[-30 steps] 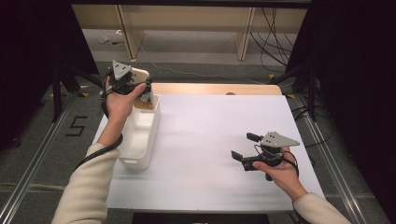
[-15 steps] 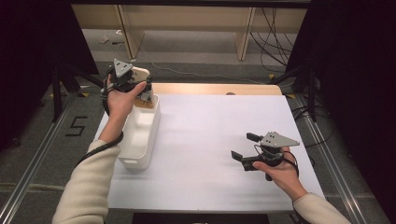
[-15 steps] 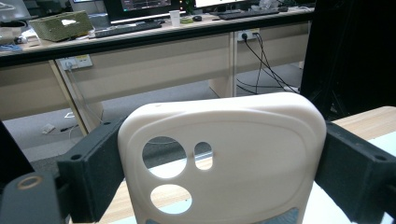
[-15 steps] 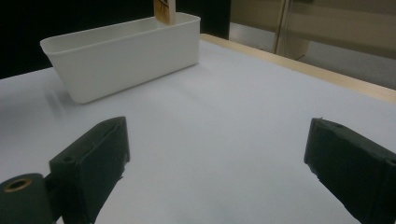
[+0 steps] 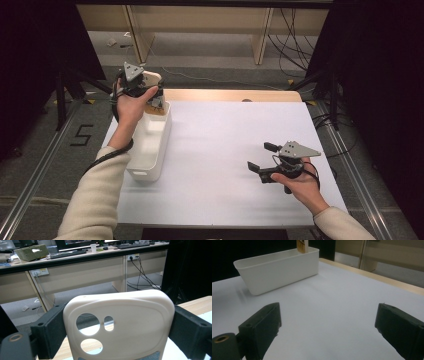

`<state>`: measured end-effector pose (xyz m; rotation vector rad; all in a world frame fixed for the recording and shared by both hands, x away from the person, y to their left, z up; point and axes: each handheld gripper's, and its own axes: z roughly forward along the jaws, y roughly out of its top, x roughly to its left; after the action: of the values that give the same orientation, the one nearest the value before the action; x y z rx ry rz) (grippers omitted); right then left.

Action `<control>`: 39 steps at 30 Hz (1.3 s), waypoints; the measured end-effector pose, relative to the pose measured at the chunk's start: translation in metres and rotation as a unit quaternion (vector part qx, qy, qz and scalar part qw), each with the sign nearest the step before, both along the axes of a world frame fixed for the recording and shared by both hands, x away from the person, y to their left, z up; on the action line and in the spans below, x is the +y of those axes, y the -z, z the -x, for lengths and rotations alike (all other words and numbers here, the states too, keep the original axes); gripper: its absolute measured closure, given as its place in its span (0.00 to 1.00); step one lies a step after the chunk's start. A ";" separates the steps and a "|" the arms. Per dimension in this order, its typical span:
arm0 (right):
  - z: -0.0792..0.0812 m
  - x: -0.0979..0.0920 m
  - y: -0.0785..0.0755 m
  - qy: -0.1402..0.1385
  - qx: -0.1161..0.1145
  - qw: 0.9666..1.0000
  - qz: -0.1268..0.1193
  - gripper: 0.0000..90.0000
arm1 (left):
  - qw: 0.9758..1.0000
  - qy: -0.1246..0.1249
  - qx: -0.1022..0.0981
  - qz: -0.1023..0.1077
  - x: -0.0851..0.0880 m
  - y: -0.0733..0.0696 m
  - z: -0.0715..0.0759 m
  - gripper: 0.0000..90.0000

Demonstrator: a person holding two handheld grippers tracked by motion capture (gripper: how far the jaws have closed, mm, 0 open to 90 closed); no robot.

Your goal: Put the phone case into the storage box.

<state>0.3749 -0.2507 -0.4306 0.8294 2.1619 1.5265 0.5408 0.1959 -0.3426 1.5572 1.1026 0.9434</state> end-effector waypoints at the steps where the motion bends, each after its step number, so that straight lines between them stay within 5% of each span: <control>1: 0.000 0.000 0.000 0.000 0.000 1.000 0.001 0.09 | 1.000 -0.001 0.001 0.000 0.000 0.000 -0.001 0.11; 39: 0.000 0.000 0.000 0.001 0.001 1.000 0.000 0.09 | 1.000 -0.012 0.019 0.002 0.000 0.011 -0.022 0.11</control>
<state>0.3752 -0.2509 -0.4310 0.8329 2.1621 1.5267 0.5624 0.1961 -0.3532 1.5679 1.1515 0.9313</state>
